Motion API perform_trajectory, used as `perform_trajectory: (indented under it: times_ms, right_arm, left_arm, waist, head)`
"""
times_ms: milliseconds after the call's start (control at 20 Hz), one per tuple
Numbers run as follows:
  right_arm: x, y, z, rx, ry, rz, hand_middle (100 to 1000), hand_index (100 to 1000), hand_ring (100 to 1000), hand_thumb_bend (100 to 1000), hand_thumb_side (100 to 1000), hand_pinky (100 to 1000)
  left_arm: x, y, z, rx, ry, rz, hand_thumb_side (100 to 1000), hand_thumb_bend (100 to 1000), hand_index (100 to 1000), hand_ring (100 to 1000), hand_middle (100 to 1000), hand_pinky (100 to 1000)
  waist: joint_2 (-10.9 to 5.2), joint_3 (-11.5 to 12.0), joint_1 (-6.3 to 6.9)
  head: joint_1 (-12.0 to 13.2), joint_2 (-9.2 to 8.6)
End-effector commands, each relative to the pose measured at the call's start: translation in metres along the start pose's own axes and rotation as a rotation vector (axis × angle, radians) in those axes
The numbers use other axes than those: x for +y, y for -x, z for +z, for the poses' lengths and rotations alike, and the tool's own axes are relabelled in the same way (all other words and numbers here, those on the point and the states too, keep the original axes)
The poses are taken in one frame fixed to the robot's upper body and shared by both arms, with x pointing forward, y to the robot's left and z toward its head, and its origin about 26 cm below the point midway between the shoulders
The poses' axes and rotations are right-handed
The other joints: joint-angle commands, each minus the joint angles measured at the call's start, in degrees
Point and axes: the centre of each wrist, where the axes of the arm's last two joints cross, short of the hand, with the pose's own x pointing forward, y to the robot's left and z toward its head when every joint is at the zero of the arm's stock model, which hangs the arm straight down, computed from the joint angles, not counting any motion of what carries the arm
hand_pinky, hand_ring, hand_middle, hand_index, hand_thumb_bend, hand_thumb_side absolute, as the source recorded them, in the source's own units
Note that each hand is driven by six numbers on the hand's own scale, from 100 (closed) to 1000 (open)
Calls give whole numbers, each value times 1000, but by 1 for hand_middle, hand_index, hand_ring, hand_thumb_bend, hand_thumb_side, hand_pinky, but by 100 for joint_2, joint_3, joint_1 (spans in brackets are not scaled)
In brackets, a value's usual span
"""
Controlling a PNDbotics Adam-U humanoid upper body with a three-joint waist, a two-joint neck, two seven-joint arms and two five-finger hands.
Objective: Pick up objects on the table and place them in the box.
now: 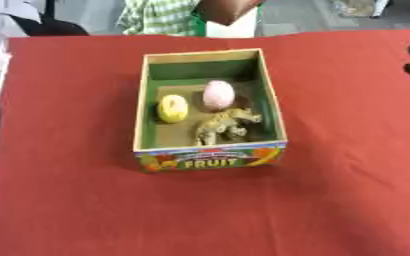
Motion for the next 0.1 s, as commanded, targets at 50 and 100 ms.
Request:
perform_trajectory:
  times_ms: [50, 100]
  right_arm:
    - [-5, -8, -5, -69, 31, 17, 732, 948, 867, 100, 1000, 836]
    - [-5, -8, -5, -84, 40, 21, 732, 947, 867, 100, 1000, 836]
  left_arm:
    - [12, 7, 5, -43, -103, 91, 1000, 100, 759, 580, 616, 458]
    - [13, 13, 12, -44, -126, 115, 1000, 100, 761, 583, 619, 462]
  waist:
    - [-132, 18, -18]
    - [-134, 25, -22]
  head:
    - [-15, 115]
    - [-13, 132]
